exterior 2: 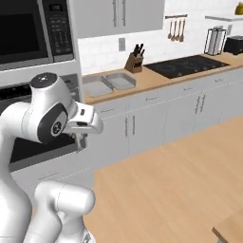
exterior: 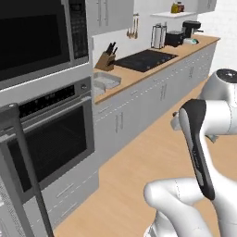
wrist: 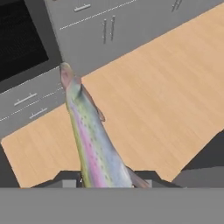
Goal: Place one sweet potato and one fish in each tupperware on the nearby counter, to pack two identical lunches.
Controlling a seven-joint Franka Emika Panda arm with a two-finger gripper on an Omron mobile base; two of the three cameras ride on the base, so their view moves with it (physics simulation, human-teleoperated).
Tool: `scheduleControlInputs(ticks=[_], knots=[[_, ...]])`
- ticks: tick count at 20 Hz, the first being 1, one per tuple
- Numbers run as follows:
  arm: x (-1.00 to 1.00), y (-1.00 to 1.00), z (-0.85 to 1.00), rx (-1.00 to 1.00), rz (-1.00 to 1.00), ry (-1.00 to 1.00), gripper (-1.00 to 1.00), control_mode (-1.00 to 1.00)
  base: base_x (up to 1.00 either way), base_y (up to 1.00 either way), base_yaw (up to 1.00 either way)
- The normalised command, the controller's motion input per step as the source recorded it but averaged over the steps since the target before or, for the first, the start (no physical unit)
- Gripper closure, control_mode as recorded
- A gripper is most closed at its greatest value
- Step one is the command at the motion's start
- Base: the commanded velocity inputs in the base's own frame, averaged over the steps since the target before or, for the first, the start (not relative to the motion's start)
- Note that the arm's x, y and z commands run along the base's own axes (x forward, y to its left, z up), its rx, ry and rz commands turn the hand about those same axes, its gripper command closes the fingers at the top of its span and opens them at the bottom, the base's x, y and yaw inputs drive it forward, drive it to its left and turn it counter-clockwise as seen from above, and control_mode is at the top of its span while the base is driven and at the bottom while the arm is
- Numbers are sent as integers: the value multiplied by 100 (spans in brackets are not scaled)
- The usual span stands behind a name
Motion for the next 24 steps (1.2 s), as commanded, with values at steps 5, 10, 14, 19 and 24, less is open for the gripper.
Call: scheduleControlInputs(ticks=[5,10,14,19,24], knots=[[0,0,0,0,0,0,100,100,100,0,29],[0,0,0,0,0,0,100,100,100,-27,20],[0,0,0,0,0,0,100,100,100,-45,14],[0,0,0,0,0,0,100,100,100,-38,24],[0,0,0,0,0,0,100,100,100,-39,41]])
